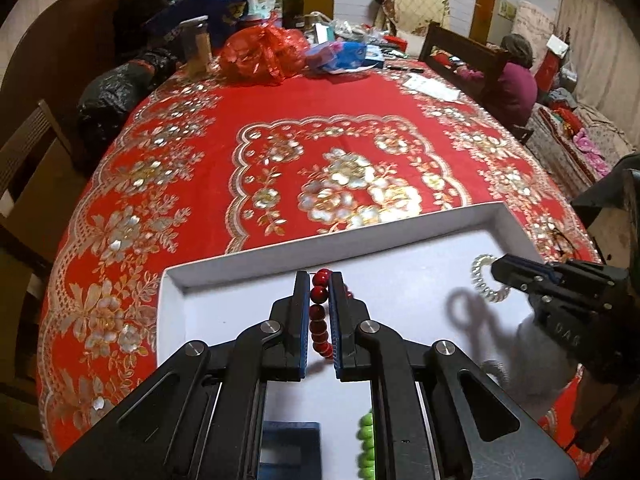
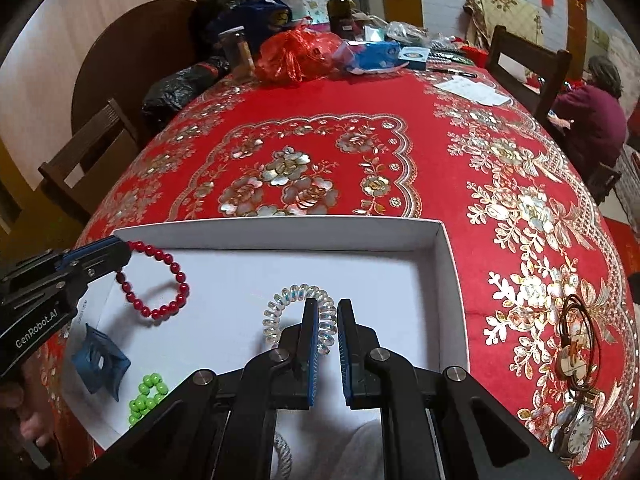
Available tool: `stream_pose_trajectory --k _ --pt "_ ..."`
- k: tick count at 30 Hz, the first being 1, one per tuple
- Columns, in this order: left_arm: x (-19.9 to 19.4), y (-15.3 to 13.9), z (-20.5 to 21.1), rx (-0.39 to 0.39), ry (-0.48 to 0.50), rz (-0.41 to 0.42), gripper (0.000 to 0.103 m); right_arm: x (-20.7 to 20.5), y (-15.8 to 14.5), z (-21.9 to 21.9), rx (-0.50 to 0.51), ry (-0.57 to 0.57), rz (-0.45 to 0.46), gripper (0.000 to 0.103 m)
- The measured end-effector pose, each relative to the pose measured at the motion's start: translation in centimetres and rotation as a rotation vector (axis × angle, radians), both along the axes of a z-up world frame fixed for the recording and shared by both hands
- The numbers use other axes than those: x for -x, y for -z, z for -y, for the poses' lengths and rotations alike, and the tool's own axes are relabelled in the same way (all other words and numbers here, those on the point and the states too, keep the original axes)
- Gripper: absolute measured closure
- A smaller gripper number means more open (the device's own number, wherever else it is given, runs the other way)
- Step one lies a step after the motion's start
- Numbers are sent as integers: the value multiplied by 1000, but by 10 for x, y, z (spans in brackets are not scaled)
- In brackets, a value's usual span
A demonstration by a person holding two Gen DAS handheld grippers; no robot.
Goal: Organize jewelry
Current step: 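Open both grippers to drop the red bracelet and coil hair tie into the lid, then grasp the brown bead bracelet with the left gripper while the right grasps the beaded bangle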
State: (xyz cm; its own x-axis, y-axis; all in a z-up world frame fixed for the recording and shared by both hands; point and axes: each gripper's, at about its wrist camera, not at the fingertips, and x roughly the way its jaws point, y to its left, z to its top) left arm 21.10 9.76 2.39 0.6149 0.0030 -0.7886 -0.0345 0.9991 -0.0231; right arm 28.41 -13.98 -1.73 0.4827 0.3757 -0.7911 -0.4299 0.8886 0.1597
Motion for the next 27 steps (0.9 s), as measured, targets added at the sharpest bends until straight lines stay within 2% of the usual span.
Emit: stream_pose_trajectory --k 14,17,19,21,22,27 --pt "-3 13 -15 -50 -54 -21 95 -4 15 2 40 21 -20 94" --pt "-4 17 -24 -32 -86 -47 90 -5 14 5 32 33 -20 93" --pt "-3 16 -27 -24 -103 -42 80 -4 11 8 16 37 -20 88" --pt "-1 13 -28 -29 -113 -30 69 -4 7 10 -4 41 -10 70" --pt "0 10 -28 -25 -116 -22 64 -3 3 13 -10 50 5 69" --pt "10 -4 -23 11 -108 20 61 8 -21 27 -93 84 52 69"
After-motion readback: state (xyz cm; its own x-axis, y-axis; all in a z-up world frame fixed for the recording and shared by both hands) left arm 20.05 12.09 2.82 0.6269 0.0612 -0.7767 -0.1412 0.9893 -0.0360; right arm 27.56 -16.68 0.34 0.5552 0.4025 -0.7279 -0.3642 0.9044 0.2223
